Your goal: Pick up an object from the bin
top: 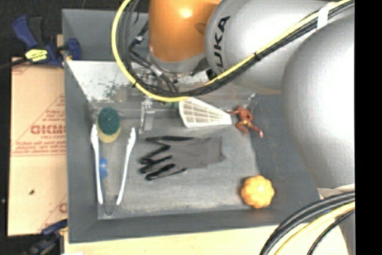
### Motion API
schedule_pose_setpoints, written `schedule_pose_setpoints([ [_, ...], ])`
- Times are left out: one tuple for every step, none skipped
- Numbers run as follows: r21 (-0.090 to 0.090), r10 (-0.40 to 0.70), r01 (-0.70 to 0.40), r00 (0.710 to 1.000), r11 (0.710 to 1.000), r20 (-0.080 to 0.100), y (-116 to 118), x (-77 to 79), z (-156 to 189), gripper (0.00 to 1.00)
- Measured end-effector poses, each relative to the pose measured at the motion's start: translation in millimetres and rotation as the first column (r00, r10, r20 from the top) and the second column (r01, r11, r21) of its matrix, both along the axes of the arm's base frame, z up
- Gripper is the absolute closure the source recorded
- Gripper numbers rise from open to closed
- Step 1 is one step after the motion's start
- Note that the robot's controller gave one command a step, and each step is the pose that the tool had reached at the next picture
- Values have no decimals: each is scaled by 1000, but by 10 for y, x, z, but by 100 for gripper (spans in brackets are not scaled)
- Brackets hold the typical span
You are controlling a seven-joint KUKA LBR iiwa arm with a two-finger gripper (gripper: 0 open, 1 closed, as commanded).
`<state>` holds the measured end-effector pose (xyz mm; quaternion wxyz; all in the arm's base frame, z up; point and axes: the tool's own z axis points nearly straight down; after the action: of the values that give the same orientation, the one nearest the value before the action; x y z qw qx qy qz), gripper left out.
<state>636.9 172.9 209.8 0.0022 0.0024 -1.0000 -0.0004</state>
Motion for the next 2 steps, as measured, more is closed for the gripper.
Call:
schedule_pose_setpoints([
  [2, -5, 5, 1000, 1000, 8, -10, 15, 56, 0],
  [0, 120, -120, 993, 993, 12, -665, -16, -1132, 0],
])
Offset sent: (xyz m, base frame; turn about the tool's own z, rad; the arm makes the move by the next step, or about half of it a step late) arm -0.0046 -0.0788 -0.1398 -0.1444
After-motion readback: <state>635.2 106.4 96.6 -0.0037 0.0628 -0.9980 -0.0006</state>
